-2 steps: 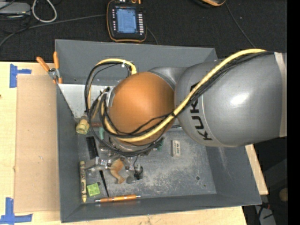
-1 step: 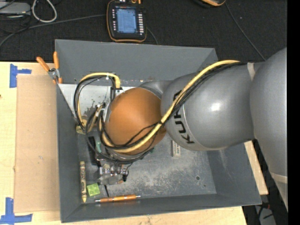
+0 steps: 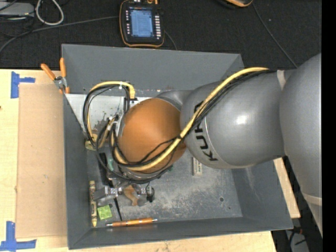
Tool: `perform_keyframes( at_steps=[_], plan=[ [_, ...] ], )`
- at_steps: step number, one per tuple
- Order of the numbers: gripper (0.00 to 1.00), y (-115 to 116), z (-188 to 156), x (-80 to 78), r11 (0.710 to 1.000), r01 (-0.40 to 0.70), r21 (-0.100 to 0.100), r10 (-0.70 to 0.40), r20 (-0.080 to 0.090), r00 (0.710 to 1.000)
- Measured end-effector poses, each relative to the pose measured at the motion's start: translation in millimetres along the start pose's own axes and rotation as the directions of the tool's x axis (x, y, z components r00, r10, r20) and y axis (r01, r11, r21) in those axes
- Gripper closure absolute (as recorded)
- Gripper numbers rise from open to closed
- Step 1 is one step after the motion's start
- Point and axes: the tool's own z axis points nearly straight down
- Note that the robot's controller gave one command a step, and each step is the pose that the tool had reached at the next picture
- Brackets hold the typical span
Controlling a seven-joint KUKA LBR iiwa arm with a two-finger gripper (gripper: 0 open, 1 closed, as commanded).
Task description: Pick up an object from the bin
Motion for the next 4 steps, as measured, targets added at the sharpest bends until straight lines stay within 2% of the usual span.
perform_keyframes(
  at_steps=[1, 2, 3, 4],
  plan=[
    [0.0, 0.0, 0.0, 0.1, 1.0, -0.001, 0.0, 0.001, 0.0, 1.0],
    [0.0, 14.5, 64.1, 39.8, 0.984, 0.181, -0.006, -0.181, 0.0, 0.984],
    [1.0, -5.5, 65.2, 23.8, 0.949, 0.316, -0.001, -0.316, 0.003, 0.949],
    [1.0, -5.4, 65.3, 24.4, 0.949, 0.314, 0.0, -0.314, 0.004, 0.949]
  ],
)
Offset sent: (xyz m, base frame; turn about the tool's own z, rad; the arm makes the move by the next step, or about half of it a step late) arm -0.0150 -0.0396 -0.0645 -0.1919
